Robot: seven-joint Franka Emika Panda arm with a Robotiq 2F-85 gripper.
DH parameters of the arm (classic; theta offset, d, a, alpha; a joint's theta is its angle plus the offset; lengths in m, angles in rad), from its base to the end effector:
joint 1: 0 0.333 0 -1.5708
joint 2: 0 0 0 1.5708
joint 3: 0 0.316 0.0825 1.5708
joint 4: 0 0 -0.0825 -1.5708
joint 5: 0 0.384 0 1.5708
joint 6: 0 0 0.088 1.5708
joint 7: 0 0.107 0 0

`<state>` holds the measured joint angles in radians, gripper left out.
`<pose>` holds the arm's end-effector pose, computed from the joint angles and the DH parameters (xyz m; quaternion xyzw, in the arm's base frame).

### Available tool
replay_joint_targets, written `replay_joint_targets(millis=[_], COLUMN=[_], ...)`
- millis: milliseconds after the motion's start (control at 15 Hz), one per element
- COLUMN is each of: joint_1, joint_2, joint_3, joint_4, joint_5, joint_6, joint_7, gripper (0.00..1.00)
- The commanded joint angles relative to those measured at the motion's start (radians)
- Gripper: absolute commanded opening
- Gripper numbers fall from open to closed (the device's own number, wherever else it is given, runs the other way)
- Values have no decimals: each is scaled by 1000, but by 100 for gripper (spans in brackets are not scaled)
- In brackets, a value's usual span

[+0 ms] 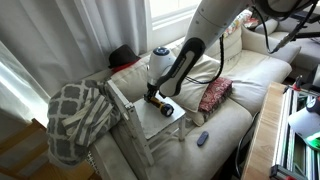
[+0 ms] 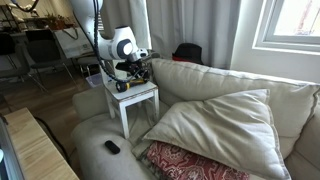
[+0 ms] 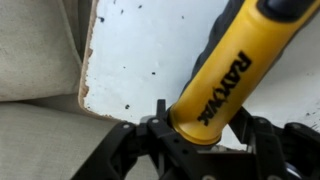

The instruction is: Turn off the flashlight then set it upright on the seat of the wooden chair

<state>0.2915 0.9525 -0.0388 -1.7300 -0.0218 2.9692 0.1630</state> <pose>0.6422 0.1698 0.0638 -0.9874 -0.0650 -0.1436 0.0120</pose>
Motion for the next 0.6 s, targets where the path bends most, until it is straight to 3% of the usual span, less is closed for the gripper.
replay_joint_targets(millis=[0, 267, 533], joint_1=[12, -75, -230], joint_2=[24, -18, -92], joint_3=[-2, 108, 293], joint_4=[22, -13, -96], joint_5=[6, 10, 8], joint_6=[-12, 1, 52], joint_7=[11, -69, -226], gripper=[34, 33, 33])
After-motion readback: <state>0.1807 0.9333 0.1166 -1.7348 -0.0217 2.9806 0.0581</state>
